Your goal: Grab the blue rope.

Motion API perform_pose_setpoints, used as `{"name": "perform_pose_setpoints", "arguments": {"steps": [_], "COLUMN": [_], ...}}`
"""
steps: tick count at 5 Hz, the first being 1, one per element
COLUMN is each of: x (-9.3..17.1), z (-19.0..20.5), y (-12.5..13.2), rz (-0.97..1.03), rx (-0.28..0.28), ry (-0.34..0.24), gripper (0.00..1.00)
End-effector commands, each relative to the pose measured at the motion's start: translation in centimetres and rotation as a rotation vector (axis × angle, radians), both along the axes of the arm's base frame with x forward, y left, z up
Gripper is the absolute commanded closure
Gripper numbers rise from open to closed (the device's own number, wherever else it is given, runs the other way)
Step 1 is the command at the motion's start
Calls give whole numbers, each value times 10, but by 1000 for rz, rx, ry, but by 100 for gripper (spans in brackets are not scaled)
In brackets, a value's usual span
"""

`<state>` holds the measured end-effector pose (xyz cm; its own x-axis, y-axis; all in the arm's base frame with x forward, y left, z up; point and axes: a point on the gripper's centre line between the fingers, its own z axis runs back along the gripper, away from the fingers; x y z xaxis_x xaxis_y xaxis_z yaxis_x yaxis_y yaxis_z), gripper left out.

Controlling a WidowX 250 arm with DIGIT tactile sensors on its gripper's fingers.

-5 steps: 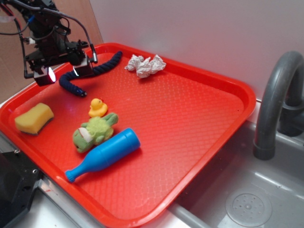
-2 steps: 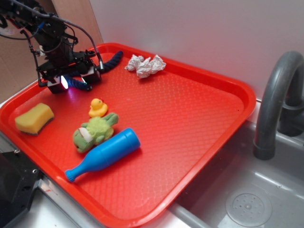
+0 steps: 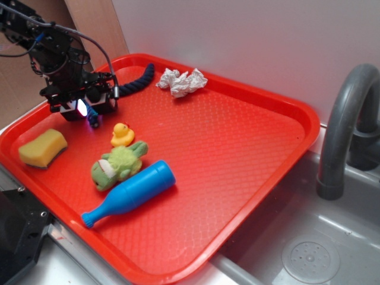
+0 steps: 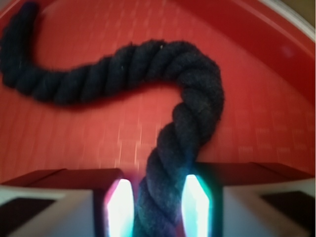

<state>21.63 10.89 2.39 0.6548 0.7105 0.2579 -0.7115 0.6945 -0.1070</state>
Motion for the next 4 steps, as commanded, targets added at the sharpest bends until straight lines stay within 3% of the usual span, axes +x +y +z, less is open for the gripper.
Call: {"name": "perform_pose_setpoints", "arguments": {"steps": [1,3,4], "x": [4,9,2], "z": [21,89,123], "y": [-15,-59,-63], "rz": [-289,-524,-550], "rx": [123,177,164], "ry": [28,88,111], "gripper": [100,100,100]}}
